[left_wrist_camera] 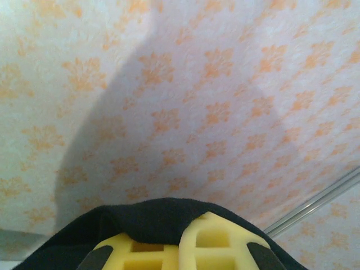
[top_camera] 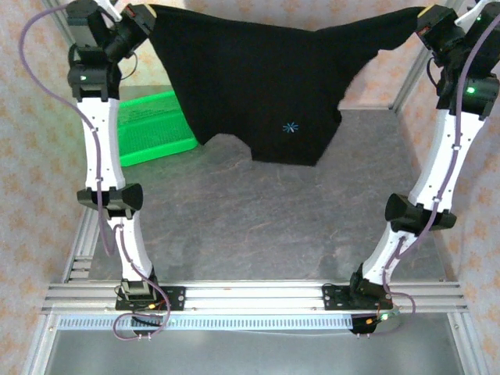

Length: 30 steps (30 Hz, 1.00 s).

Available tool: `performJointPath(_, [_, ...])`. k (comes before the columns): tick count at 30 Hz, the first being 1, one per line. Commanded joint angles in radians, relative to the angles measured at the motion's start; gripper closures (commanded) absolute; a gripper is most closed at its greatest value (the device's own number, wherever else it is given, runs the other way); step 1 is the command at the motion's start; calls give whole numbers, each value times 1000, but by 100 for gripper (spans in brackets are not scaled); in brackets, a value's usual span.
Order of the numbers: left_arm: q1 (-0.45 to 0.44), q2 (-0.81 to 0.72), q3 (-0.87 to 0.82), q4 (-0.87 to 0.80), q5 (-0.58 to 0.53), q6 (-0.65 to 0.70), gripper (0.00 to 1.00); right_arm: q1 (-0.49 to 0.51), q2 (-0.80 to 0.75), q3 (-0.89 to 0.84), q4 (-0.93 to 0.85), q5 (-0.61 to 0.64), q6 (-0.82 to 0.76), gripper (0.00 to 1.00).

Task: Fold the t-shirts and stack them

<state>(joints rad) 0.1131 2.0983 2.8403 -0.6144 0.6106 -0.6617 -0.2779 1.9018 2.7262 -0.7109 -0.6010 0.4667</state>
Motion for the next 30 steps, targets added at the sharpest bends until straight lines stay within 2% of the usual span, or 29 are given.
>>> performJointPath(1, [2,-86,33,-18,80,48,100,-7,-111,-16,-2,8,-59,100])
performJointPath(4, [3,-157,-57,-134,66,145,100,-7,-201,-156,-42,-8,-80,100])
performJointPath(9, [0,-322,-340,-222,40,235,100,-6,-410,-476,-112,62,-151,100])
performJointPath(15, [-16,-643,-947,-153,-40,273,100,-3,-726,-989,-168,129,-147,100])
performJointPath(20, [-23,-890,-1385,-187,-72,297,100,3,-1001,-1393,-274,265,-171,100])
performJointPath(24, [-24,-1063,-1653,-235,-122,296,100,3,-1104,-1523,-397,338,-206,100])
performJointPath(26, [-23,-1146,-1766,-276,-184,281,100,3,-1136,-1564,-446,359,-212,100])
performJointPath(30, [-21,-1275,-1905,-364,-283,226,100,3,-1186,-1624,-515,401,-203,100])
